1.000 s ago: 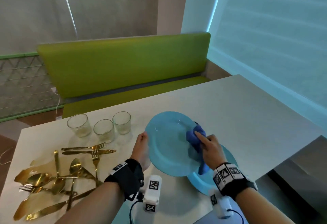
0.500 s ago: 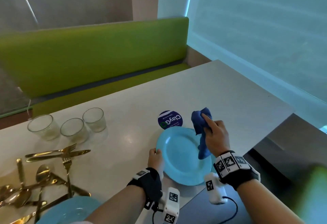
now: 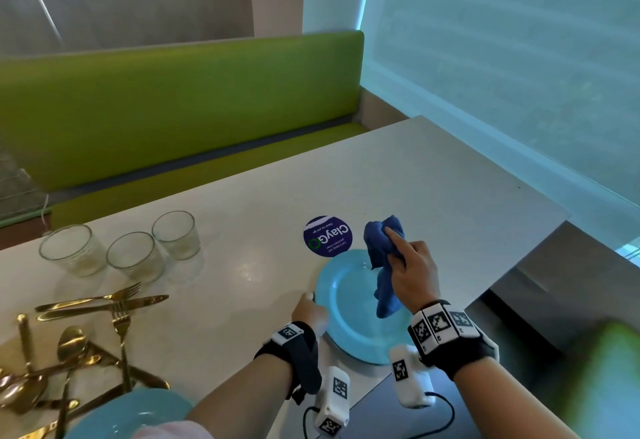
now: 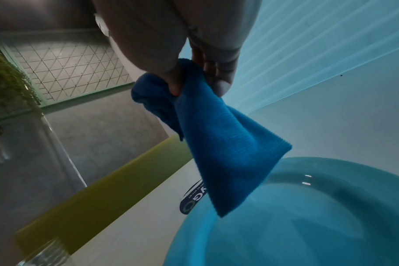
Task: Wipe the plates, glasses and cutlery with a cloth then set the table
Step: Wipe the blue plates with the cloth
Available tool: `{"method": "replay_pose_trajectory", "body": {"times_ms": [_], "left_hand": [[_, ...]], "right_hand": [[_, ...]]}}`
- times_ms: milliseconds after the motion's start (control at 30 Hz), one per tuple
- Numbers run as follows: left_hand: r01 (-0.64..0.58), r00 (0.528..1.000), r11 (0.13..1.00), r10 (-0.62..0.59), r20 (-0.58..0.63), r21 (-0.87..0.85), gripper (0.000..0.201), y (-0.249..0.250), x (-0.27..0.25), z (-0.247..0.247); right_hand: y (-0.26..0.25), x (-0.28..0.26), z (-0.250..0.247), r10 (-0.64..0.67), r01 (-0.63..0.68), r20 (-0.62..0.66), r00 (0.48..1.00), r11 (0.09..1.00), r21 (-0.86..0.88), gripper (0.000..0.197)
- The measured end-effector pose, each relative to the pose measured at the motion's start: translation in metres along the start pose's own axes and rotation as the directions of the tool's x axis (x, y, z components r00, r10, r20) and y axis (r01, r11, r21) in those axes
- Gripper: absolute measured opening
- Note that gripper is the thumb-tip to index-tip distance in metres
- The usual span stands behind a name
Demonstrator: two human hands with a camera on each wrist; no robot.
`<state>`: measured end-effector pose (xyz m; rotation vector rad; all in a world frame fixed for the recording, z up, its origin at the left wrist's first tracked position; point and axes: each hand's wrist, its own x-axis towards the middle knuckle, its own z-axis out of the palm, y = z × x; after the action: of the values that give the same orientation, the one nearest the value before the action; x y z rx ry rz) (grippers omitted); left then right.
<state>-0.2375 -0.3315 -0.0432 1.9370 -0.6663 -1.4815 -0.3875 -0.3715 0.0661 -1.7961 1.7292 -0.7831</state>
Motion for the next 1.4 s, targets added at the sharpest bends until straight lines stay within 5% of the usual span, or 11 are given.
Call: {"method": "replay_pose_trajectory", "body": {"times_ms": [167,267,467,767,967,1200,1400], "left_hand": [[-0.007,0.999,0.999,0.005,-0.04,-0.042,0.021,-0.005,0.01,-0.034],[-0.011,0.987,0.999,0.005,-0.163,-0.039,0.035,-0.013,0.006,-0.069],[0.091,0.915,0.99,-0.04,-0.401,0.109,0.032,-0.04,-0.019,-0.12],[0.145,0.945,0.887,0.007,-0.327,0.439,0.029,-0.066,-0.039,-0.135],[0.12,0.915,0.885,0.078,-0.397,0.45,0.039,-0.076,-0.068,-0.189],[0.481,0.794,0.764,-0.173,-0.583,0.429,0.051,-0.152,-0.119,-0.275],[0.45,0.873,0.763,-0.266,-0.41,0.465,0.063,-0.215,-0.124,-0.296]], "right_hand": [[-0.008,0.001,0.006,-0.016,0.016,0.025,1.0,1.0,0.022,0.043],[-0.018,0.002,0.019,-0.058,0.056,0.058,0.997,0.998,0.04,0.044],[-0.042,-0.006,0.053,-0.152,0.14,0.159,0.976,0.987,0.08,0.044],[-0.06,-0.038,0.075,-0.185,0.18,0.237,0.954,0.983,0.043,0.044],[-0.084,-0.074,0.083,-0.131,0.124,0.231,0.964,0.991,0.047,0.046],[-0.113,-0.128,0.112,-0.077,0.05,0.268,0.96,0.993,0.105,0.027],[-0.115,-0.162,0.147,0.011,-0.076,0.311,0.95,0.977,0.198,0.029]]}}
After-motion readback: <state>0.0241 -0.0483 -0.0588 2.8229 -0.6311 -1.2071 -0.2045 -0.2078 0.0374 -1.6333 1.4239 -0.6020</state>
